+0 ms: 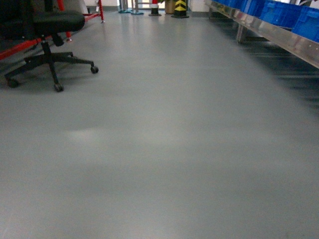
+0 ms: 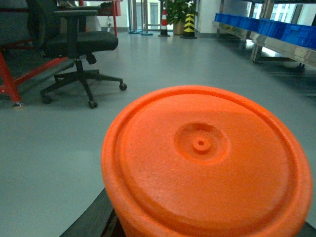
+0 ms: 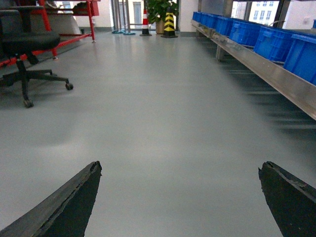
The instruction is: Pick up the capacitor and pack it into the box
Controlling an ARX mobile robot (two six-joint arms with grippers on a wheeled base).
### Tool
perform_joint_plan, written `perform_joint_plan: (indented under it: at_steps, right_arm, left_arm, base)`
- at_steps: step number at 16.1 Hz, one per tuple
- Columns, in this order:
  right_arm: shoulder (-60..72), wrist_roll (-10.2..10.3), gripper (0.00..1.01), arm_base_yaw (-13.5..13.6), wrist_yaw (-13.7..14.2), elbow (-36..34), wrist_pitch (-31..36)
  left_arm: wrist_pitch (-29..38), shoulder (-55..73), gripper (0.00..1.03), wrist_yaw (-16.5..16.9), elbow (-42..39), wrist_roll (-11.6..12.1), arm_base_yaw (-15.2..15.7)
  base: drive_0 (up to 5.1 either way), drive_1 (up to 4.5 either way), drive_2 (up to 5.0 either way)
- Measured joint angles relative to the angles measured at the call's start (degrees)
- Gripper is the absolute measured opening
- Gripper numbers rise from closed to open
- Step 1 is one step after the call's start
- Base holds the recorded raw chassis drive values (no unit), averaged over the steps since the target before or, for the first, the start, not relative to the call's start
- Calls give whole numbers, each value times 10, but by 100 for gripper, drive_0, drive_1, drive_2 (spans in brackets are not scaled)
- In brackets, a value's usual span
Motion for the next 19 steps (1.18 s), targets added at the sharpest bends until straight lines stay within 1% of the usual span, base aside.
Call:
perform_joint_plan:
  at_steps: [19]
  right_arm:
    - [0,0,98,0,0,0,2]
  left_arm:
    - [1,0,44,0,0,0,0]
  base:
    - [-508,238,238]
